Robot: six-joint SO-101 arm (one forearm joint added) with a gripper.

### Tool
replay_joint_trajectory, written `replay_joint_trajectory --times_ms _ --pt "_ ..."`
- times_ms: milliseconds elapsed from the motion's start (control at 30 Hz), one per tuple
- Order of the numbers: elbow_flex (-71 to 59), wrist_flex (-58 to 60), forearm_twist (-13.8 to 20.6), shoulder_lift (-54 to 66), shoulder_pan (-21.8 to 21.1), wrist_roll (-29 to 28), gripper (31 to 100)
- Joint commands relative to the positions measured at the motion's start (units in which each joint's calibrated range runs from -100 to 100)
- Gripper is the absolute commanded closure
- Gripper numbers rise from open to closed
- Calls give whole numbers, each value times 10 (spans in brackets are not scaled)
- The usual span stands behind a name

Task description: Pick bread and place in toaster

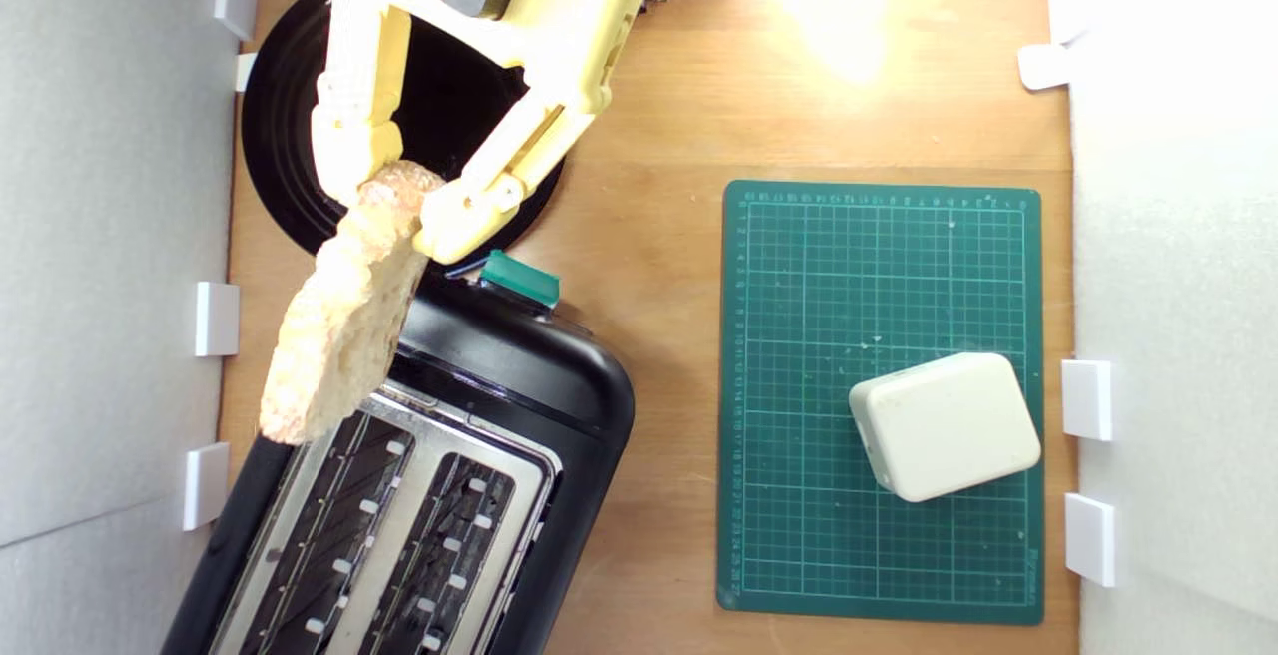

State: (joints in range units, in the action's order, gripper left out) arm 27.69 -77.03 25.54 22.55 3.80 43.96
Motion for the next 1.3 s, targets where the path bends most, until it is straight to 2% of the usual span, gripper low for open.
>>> replay_joint_trajectory --times_ms 0,500,733,1100,1267 --pt "36 -22 7 7 6 3 791" --pt "39 -14 6 -26 7 0 791" --pt "39 28 5 -27 8 -2 791" --pt "94 55 8 -70 8 -2 791" --pt "92 83 6 -74 27 -2 791"
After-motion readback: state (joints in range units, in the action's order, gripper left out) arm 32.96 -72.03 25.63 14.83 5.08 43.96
